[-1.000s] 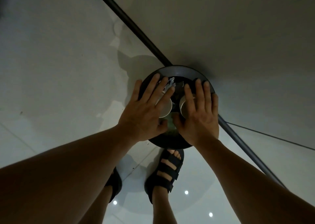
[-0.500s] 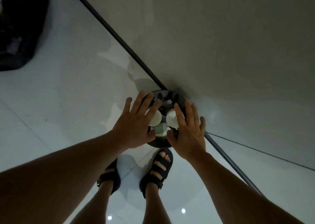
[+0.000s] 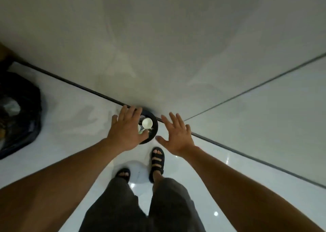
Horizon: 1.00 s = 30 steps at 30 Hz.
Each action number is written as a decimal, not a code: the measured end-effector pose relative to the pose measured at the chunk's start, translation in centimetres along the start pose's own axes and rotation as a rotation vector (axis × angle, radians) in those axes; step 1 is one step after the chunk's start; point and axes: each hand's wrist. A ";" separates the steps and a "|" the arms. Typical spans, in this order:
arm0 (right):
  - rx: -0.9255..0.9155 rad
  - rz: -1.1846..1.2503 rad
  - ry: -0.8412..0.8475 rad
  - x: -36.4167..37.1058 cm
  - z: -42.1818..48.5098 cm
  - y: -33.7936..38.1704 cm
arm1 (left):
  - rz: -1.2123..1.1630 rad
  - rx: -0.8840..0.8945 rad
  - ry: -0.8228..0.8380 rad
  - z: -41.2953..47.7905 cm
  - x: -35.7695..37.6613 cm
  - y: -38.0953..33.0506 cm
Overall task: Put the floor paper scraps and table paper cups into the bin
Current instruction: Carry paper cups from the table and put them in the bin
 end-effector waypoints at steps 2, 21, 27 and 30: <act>0.115 0.037 -0.030 -1.6 -3.9 1.1 | 0.019 0.076 0.029 -2.7 -2.0 -1.8; 1.104 0.553 -0.643 5.6 -45.3 4.7 | 0.438 1.038 0.128 -28.3 -0.1 -26.5; 1.386 0.642 -0.757 13.9 -62.0 4.6 | 0.556 1.317 0.136 -44.0 8.1 -36.5; 1.509 0.665 -0.841 16.7 -70.4 4.0 | 0.563 1.461 0.145 -52.7 12.6 -40.2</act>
Point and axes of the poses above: each hand's wrist, its own z-axis towards the middle knuckle, its own x-axis out of the palm, y = z × x, and after that the axes turned 9 degrees about -x, right-handed
